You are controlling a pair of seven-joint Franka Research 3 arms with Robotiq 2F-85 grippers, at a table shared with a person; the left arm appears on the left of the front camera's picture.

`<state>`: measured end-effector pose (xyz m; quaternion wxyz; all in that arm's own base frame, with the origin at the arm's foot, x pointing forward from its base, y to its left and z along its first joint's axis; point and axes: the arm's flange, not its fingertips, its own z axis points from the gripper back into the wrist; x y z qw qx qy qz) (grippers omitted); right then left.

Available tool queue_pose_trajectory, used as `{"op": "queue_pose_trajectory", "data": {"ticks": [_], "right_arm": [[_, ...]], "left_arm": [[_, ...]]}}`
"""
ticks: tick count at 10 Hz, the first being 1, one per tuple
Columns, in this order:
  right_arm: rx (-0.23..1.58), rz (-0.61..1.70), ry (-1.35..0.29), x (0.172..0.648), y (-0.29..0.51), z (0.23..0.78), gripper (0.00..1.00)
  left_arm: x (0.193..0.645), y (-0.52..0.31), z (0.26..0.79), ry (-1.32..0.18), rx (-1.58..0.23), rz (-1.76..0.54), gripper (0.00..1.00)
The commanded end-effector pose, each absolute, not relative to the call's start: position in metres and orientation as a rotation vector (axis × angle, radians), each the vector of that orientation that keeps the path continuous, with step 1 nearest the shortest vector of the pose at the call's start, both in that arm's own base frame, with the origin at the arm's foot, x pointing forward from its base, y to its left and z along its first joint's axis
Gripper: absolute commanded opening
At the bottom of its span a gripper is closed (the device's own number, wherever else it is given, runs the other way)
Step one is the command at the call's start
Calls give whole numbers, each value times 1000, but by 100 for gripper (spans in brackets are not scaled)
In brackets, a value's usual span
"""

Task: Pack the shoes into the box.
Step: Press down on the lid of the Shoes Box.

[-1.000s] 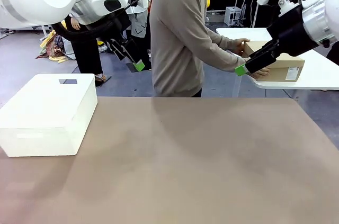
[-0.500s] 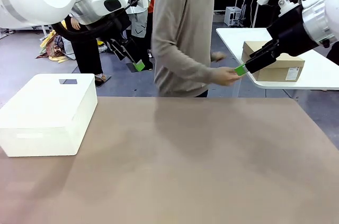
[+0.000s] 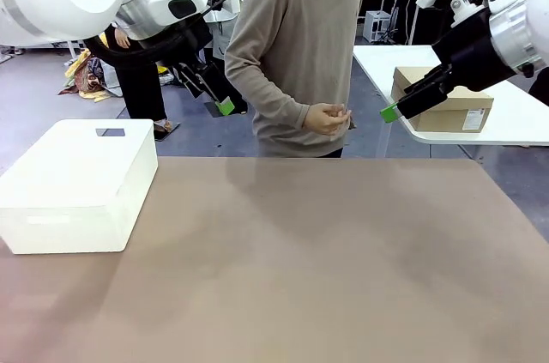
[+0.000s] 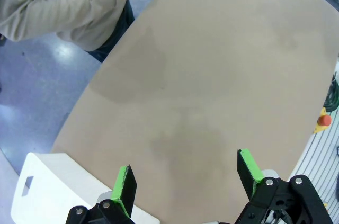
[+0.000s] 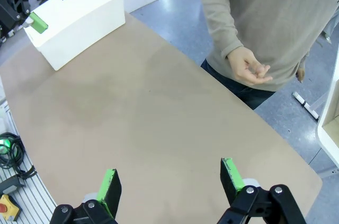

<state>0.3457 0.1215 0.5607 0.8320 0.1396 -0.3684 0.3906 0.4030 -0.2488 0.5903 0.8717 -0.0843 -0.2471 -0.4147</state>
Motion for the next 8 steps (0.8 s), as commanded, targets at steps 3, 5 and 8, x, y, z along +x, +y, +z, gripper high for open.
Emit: {"op": "queue_pose_trajectory", "data": {"ticks": [3, 5, 8], "right_arm": [[284, 807, -786, 345, 123, 558, 100], [284, 807, -786, 345, 123, 558, 100], [284, 807, -786, 345, 123, 558, 100]], "left_arm": [[402, -247, 591, -513, -168, -870, 100], [402, -247, 591, -513, -168, -870, 100], [402, -247, 591, -513, -168, -870, 100]]}}
